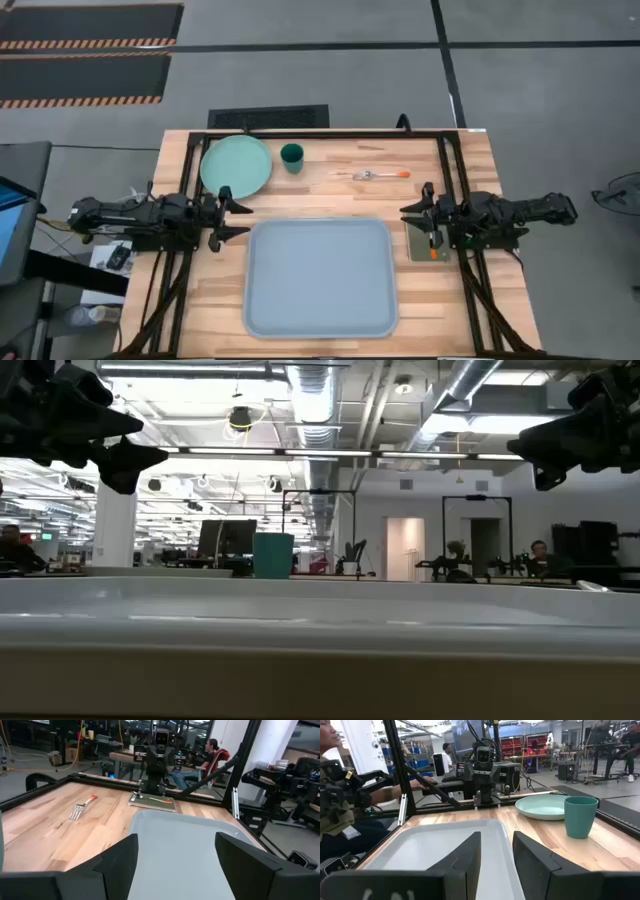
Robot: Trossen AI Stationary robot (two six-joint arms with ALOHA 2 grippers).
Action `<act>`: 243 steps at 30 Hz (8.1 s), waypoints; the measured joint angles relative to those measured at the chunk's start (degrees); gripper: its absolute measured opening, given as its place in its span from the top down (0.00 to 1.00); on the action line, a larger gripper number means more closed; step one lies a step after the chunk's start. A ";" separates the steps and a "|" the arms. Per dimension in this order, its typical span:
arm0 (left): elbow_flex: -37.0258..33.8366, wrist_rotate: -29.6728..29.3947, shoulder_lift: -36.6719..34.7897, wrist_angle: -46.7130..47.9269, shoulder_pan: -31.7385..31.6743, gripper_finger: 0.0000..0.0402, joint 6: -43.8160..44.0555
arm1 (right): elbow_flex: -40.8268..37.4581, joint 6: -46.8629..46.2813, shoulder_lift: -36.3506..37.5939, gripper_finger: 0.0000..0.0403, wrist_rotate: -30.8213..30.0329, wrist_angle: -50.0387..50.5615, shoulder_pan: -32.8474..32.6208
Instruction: Pick and place plate/cup/fork/spoon on tray
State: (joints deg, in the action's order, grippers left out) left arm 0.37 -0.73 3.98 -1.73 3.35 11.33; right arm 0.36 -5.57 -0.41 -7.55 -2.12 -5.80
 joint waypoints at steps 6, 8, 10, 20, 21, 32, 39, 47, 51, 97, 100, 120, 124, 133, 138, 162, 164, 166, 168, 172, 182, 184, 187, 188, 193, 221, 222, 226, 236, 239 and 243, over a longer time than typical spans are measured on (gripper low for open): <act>-0.01 0.00 -0.01 -0.01 0.00 0.37 0.00 | -0.02 0.01 0.01 0.66 0.00 -0.01 0.00; 0.00 0.00 -0.01 -0.01 -0.01 0.37 0.00 | -0.02 -0.01 0.01 0.66 0.00 0.01 0.00; -0.01 0.00 -0.01 -0.01 -0.02 0.37 0.00 | -0.02 0.01 -0.01 0.66 0.00 -0.01 0.00; -0.01 0.00 0.00 0.01 -0.01 0.37 0.00 | -0.01 -0.01 0.01 0.65 0.01 0.01 0.00; -0.01 -0.01 -0.01 0.00 -0.01 0.37 0.00 | -0.01 0.00 0.00 0.66 0.00 0.01 0.00; -0.01 -0.02 -0.01 -0.01 -0.01 0.37 0.00 | 0.00 0.01 0.01 0.66 0.00 0.01 0.00; -0.01 -0.02 0.00 -0.01 -0.01 0.37 0.00 | -0.02 -0.01 0.00 0.66 0.00 0.00 0.00; -0.01 -0.02 0.00 0.00 -0.02 0.37 0.00 | -0.02 0.00 0.01 0.65 0.00 -0.01 0.00; -0.01 -0.02 0.01 -0.01 0.00 0.37 0.00 | -0.02 0.00 0.00 0.66 0.00 0.00 0.00; -0.01 -0.02 -0.01 0.00 -0.01 0.37 0.00 | 0.00 -0.01 0.01 0.66 0.00 -0.01 0.00; -0.01 -0.02 -0.01 0.01 -0.02 0.37 0.00 | -0.02 -4.26 0.00 0.65 0.05 -0.01 -0.21; -0.01 -0.02 0.01 0.01 0.00 0.37 0.00 | -0.02 -33.24 -0.01 0.66 -0.13 -0.82 -0.42; 0.00 -0.01 0.00 -0.01 -0.02 0.37 0.00 | 0.34 -38.59 0.02 0.66 -3.44 -8.91 -0.39; -0.01 -4.91 0.01 -3.67 0.00 0.37 8.95 | 13.92 -22.63 -3.23 0.66 -1.62 -14.68 -1.45; -0.01 -15.75 0.01 -8.27 -0.02 0.37 16.39 | 24.37 -16.92 -13.70 0.66 -7.32 -2.00 -2.34; -0.01 -35.62 0.03 -8.25 -0.02 0.37 27.77 | 49.86 -20.59 -65.45 0.59 -15.53 57.99 12.80; -0.01 -34.40 0.03 -8.25 -0.02 0.37 27.87 | 49.86 -13.41 -67.32 0.57 -10.34 53.53 15.83; -0.01 -33.53 0.03 -8.25 -0.02 0.37 28.05 | 49.91 -7.41 -69.37 0.54 -5.55 48.97 19.46; -0.01 -33.33 0.03 -8.25 -0.02 0.37 29.11 | 49.92 -1.55 -71.85 0.51 -2.64 45.95 23.51; -0.01 -33.03 0.03 -8.22 -0.02 0.37 30.38 | 49.92 8.29 -76.86 0.45 0.16 41.83 31.03; -0.01 -33.05 0.03 -7.79 -0.02 0.37 30.00 | 49.92 23.21 -86.06 0.47 7.13 35.51 41.10; -0.01 -33.07 0.03 -7.14 -0.02 0.37 29.90 | 49.92 25.03 -87.69 0.47 7.50 35.48 42.57; -0.01 -34.02 0.03 -4.36 -0.02 0.37 29.93 | 49.90 27.53 -89.96 0.47 7.56 35.41 44.20; -0.01 -34.62 0.06 -3.35 -0.02 0.37 30.21 | 49.90 28.06 -90.69 0.47 7.67 35.24 44.70; -0.01 -35.90 0.23 -3.53 -0.02 0.37 30.36 | 50.15 29.17 -94.60 0.48 7.87 34.72 46.84; -0.01 -36.46 0.23 -3.55 -0.02 0.37 32.11 | 58.70 20.75 -97.64 0.97 7.45 41.73 46.29; -0.01 -36.16 0.23 -3.55 -0.02 0.37 32.42 | 58.71 19.64 -96.74 0.97 7.81 41.83 46.14; -0.01 -34.00 0.23 -4.41 -0.02 0.37 32.68 | 58.62 15.11 -92.73 0.97 10.99 41.91 44.55; -0.01 -26.65 0.23 -10.12 0.00 0.37 30.80 | 54.87 1.49 -78.16 0.96 29.04 27.43 34.48; -0.01 -23.23 0.21 -14.39 0.00 0.37 28.92 | 52.88 -2.11 -74.99 0.96 30.46 16.45 29.07; -0.01 -15.83 0.25 -19.35 0.00 0.37 25.87 | 51.14 -5.02 -73.80 0.96 30.59 3.73 22.16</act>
State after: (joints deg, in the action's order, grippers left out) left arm 0.36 -16.57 4.23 -21.07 3.36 37.20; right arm 51.50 -10.59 -74.21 23.04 1.61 16.36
